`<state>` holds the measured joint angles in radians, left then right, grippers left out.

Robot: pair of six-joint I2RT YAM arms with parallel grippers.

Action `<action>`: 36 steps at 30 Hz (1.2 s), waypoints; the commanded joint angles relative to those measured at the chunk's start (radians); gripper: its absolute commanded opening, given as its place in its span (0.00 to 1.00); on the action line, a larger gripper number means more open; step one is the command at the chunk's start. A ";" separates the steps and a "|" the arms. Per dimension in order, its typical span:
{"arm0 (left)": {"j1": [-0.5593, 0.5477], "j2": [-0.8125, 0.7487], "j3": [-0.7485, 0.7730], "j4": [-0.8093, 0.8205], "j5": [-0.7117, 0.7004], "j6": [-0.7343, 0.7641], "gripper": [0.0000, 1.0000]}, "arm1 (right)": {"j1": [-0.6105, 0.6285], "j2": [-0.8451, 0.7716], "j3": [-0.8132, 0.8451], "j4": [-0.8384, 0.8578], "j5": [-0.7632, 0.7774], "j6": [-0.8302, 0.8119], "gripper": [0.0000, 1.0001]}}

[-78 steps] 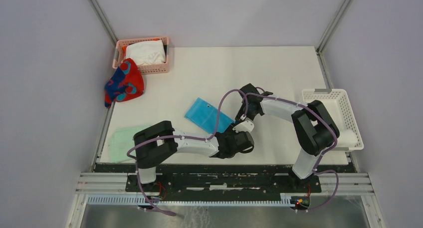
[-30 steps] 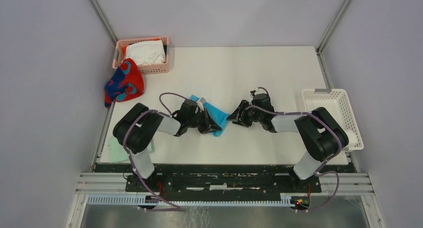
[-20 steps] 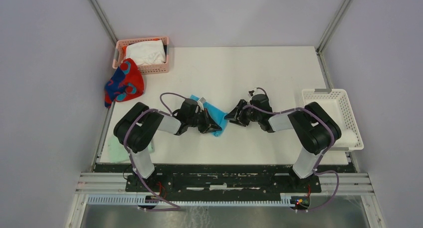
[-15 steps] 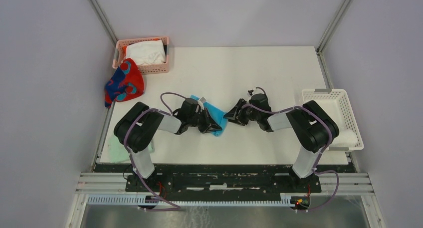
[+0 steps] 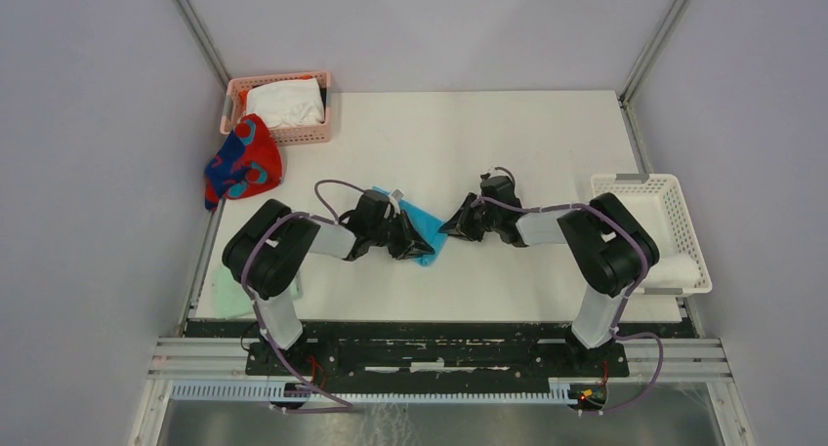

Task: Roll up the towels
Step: Roll the towel at the center of the board.

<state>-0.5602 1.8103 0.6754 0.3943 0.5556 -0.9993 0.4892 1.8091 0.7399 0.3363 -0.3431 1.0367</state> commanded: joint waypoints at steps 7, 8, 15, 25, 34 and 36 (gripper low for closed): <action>-0.001 -0.195 -0.049 -0.299 -0.137 0.111 0.22 | 0.024 -0.031 0.194 -0.650 0.305 -0.097 0.09; -0.002 -0.222 -0.055 -0.330 -0.158 0.126 0.24 | 0.027 -0.036 0.214 -0.682 0.315 -0.099 0.09; -0.099 -0.455 0.001 -0.609 -0.430 0.231 0.39 | 0.056 -0.045 0.317 -0.842 0.347 -0.106 0.05; -0.571 -0.428 0.274 -0.675 -1.061 0.496 0.51 | 0.058 -0.013 0.367 -0.910 0.324 -0.066 0.01; -0.733 -0.159 0.384 -0.553 -1.219 0.755 0.49 | 0.058 -0.014 0.395 -0.949 0.318 -0.077 0.01; -0.748 -0.106 0.410 -0.560 -1.254 0.788 0.48 | 0.058 -0.015 0.394 -0.952 0.315 -0.078 0.01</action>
<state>-1.2842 1.6314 1.0176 -0.2153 -0.5610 -0.3672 0.5434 1.7836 1.0985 -0.5701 -0.0437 0.9638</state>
